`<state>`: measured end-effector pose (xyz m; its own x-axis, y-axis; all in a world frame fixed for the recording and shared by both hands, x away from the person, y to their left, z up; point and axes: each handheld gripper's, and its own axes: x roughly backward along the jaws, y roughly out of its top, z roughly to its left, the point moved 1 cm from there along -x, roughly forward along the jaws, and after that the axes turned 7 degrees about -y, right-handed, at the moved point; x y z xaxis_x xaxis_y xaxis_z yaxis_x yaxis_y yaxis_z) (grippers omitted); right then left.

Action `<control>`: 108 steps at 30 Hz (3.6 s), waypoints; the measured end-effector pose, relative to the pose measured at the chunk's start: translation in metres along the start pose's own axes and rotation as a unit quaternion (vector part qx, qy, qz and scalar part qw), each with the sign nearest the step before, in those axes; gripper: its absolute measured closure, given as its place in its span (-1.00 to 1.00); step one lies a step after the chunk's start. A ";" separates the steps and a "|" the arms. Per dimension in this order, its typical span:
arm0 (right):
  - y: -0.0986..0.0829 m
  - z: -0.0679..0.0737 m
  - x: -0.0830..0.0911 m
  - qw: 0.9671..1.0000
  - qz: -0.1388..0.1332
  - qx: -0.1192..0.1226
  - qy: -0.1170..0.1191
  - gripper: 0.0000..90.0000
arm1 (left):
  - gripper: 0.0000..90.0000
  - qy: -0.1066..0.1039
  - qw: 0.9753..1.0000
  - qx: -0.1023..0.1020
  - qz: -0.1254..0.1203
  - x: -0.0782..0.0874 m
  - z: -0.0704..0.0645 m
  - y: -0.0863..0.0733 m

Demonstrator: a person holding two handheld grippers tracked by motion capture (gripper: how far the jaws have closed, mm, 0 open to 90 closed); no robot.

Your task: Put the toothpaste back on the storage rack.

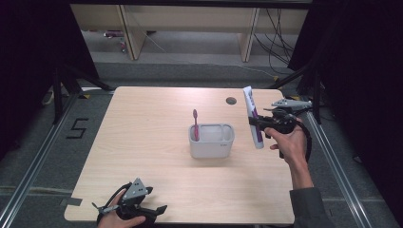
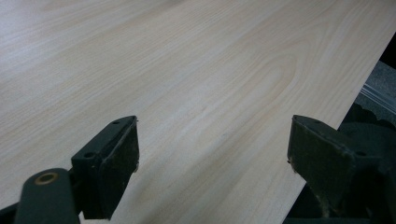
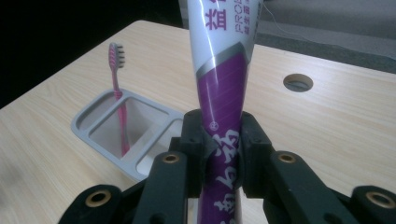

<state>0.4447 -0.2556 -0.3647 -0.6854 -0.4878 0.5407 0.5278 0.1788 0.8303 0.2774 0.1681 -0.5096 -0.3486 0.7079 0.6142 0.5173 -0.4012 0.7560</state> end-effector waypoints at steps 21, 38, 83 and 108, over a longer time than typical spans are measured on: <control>0.016 0.024 -0.008 0.999 -0.026 0.013 0.026 0.68 | -0.64 -0.002 1.000 -0.005 0.008 0.000 0.001 0.000; 0.025 0.036 -0.018 0.998 -0.046 0.023 0.035 0.68 | -0.64 -0.002 1.000 -0.001 0.003 0.000 0.000 0.000; 0.034 0.077 -0.066 0.996 -0.067 0.018 0.057 0.68 | -0.64 -0.004 1.000 -0.010 0.009 0.000 -0.001 0.000; 0.017 0.076 -0.087 0.997 -0.055 0.015 0.052 0.68 | -0.64 -0.005 1.000 -0.011 0.012 0.000 -0.002 -0.001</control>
<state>0.4752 -0.1449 -0.3871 -0.6823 -0.5915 0.4297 0.4355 0.1432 0.8887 0.2757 0.1673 -0.5097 -0.3283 0.7040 0.6297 0.5081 -0.4304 0.7461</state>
